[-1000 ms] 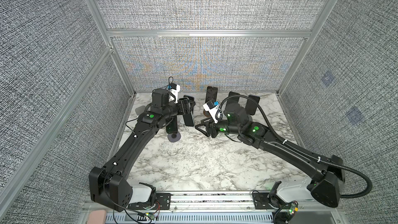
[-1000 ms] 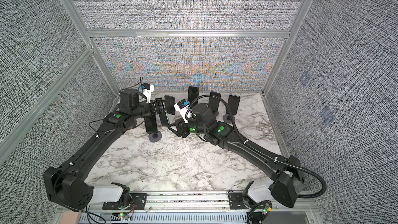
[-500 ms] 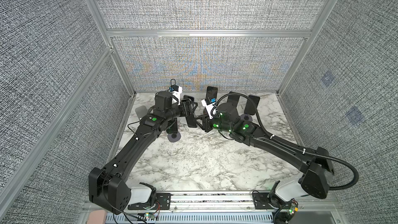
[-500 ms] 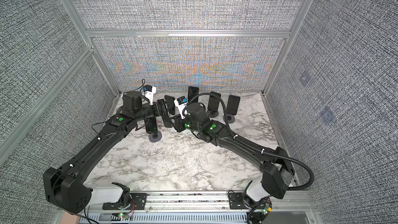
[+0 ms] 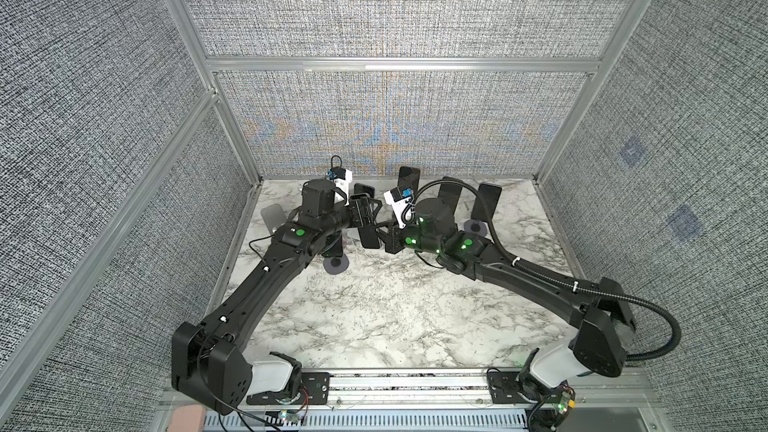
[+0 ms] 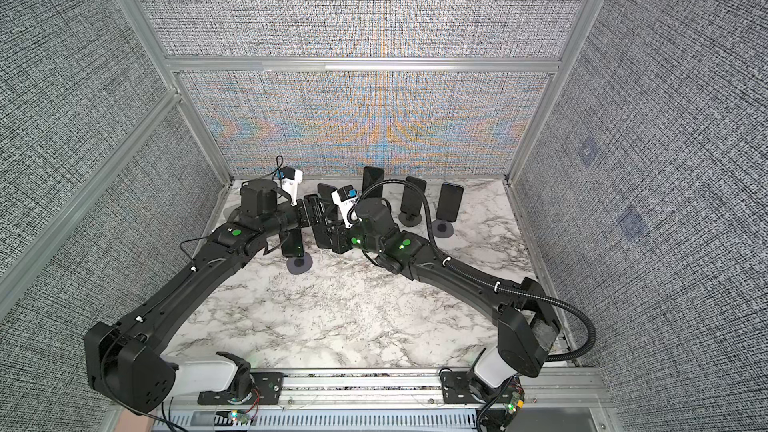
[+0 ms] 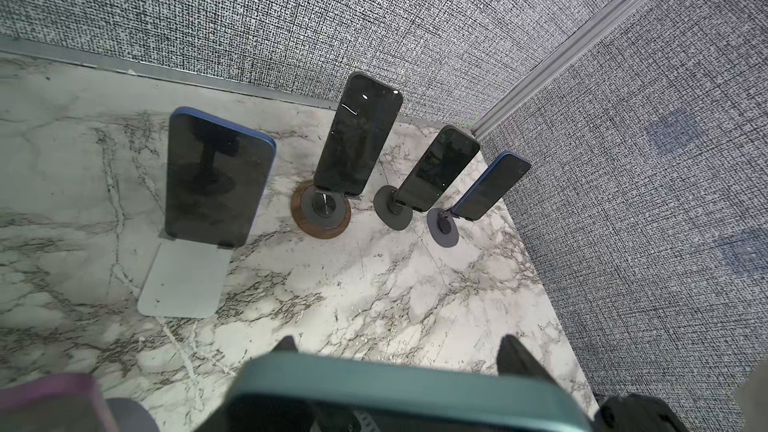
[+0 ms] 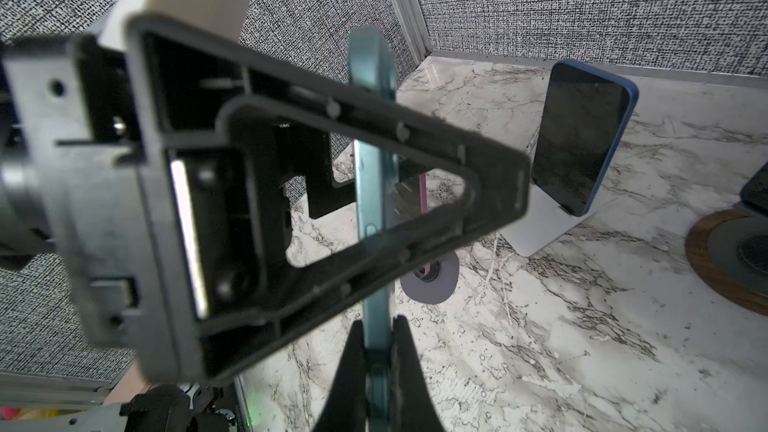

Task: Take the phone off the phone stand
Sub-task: 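Lift the teal phone off its stand with the right gripper toward the robot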

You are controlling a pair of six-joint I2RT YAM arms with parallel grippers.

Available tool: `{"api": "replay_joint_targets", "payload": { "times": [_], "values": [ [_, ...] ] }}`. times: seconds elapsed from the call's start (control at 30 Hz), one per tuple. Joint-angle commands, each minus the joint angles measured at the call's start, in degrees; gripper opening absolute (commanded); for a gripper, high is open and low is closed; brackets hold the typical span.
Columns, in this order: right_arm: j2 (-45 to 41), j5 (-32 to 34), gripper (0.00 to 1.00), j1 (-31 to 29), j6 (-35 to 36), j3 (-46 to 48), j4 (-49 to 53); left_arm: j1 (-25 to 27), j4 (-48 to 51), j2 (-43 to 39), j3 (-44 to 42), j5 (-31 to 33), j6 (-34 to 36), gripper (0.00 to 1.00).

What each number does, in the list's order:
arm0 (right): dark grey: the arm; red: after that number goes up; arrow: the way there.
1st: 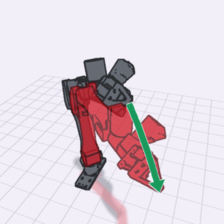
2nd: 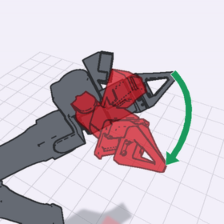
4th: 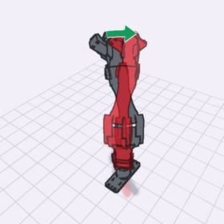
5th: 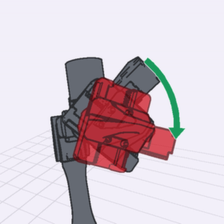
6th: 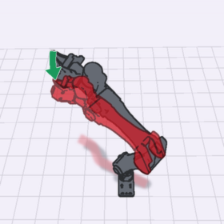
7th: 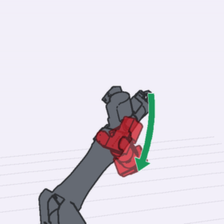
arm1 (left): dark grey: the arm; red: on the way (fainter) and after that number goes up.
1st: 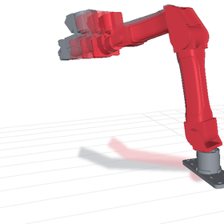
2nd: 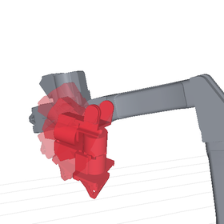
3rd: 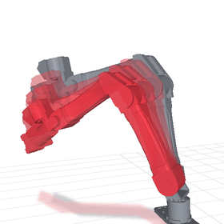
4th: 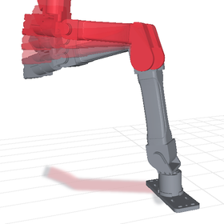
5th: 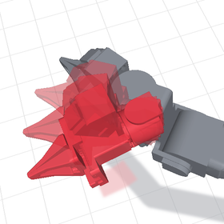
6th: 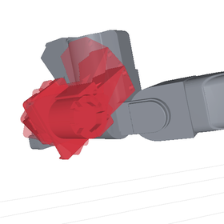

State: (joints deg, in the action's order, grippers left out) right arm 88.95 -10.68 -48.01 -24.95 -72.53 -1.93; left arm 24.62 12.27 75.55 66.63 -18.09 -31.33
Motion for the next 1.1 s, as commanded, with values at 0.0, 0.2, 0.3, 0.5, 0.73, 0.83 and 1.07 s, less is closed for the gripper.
{"api": "replay_joint_targets", "payload": {
  "times": [0.0, 0.2, 0.3, 0.5, 0.73, 0.83, 1.07],
  "values": [
    [-0.18, 1.29, 0.01, 0.20, -2.11, 0.50, -2.24, 0.03, -3.13, -1.18, -0.23, -0.18, 0.98, 0.64],
    [-0.80, 1.10, 0.00, 0.69, -2.81, 1.31, -2.05, -0.01, -3.61, -2.75, -1.21, 0.59, 2.37, 0.91],
    [-1.70, 0.37, 0.00, 1.58, -3.89, 2.48, -2.71, 0.04, -4.36, -3.62, -2.14, 0.88, 2.67, 0.99],
    [-4.64, -3.69, 0.00, 5.28, -5.67, 6.53, -2.01, 0.00, -0.79, -6.91, -1.86, 6.23, 7.17, 0.99],
    [-8.72, -10.18, 0.00, 9.65, -5.67, 13.86, 5.91, -0.14, 5.79, -12.36, -4.09, 14.51, 12.42, 0.99],
    [-8.19, -13.23, 0.00, 9.60, -6.75, 15.10, 6.57, -0.34, 7.21, -13.41, -6.23, 16.40, 12.02, 0.99],
    [-1.11, -17.47, 0.00, 7.50, -17.99, 21.62, -6.80, -0.46, 7.94, -15.07, -10.70, 17.21, 10.00, 0.99]
  ]
}}
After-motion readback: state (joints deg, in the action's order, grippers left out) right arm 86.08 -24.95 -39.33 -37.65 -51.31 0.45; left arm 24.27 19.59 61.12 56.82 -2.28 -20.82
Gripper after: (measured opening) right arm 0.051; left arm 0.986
